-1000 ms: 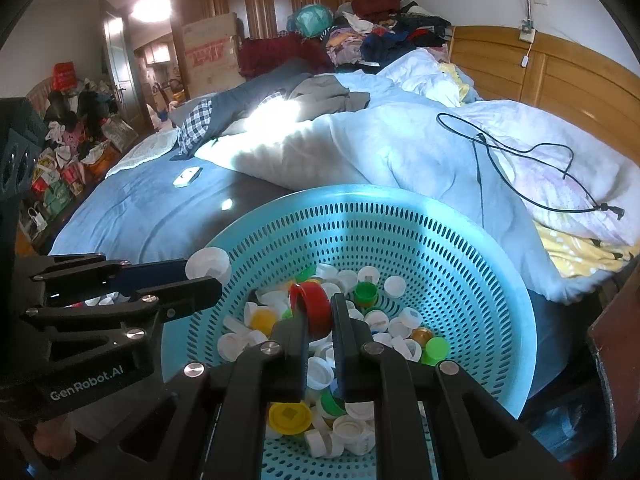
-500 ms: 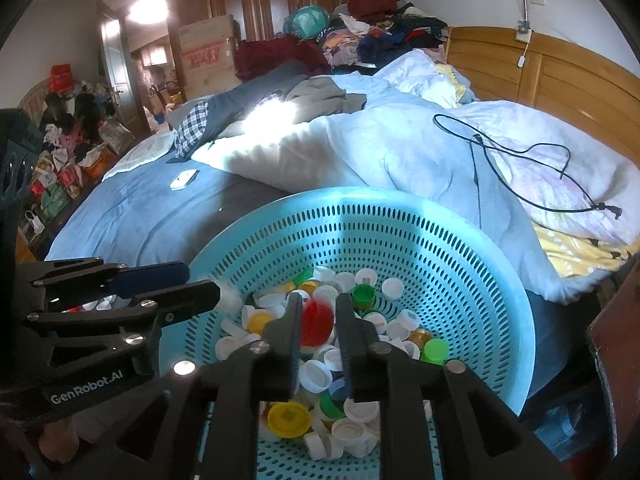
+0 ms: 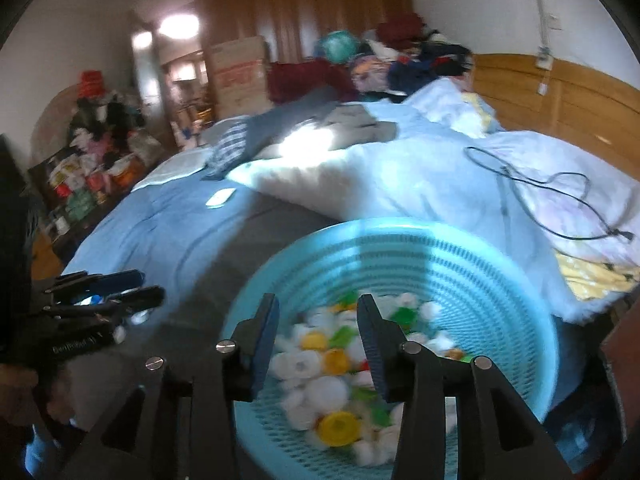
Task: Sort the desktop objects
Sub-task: 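Open both grippers to drop the white and red caps into the basket, then grasp a white cap with the left gripper while the right grasps a clear cap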
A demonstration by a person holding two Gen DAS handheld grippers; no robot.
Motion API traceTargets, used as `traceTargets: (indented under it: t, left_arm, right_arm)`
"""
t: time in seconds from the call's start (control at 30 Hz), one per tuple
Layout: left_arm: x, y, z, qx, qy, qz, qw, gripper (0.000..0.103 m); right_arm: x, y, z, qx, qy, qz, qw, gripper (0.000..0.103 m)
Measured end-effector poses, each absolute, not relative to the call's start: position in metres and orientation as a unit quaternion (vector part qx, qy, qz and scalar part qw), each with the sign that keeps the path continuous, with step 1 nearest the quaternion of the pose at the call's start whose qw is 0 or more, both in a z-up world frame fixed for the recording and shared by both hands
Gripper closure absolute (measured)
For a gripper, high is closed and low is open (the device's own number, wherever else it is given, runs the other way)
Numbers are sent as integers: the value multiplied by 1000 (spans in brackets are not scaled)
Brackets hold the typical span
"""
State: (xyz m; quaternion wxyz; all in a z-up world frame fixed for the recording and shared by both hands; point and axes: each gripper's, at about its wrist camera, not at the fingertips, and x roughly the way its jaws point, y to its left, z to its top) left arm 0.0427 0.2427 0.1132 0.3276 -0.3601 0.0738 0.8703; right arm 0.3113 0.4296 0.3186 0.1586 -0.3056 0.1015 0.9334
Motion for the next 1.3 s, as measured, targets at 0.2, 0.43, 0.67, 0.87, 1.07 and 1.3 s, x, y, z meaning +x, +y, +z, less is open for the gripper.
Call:
traceTargets:
  t: [0.2,0.43,0.67,0.87,1.07,1.3]
  left_arm:
    - [25,116,45,-419,19,883,210,59]
    - [15,92,5,-440,6,878,186,59]
    - [-10,97,-7,-432,-6,883,185,59]
    - [-21,103,-11,-431,15,881,193,77]
    - [-2,81,-1,-411,17,892,188,77]
    - [2,35,7,-409,-14,897,165,77]
  right_arm:
    - [286,388,293,-340,94,930,103,51]
    - [253,344,275,-373,66,924,56,50]
    - [238,319,266,-392,44,918,44,50]
    - [222,299,259,-405,35,913,21,50]
    - [184,257,239,-411,32,909,-56,50]
    - [127,200,197,-421,20,897,-131,50]
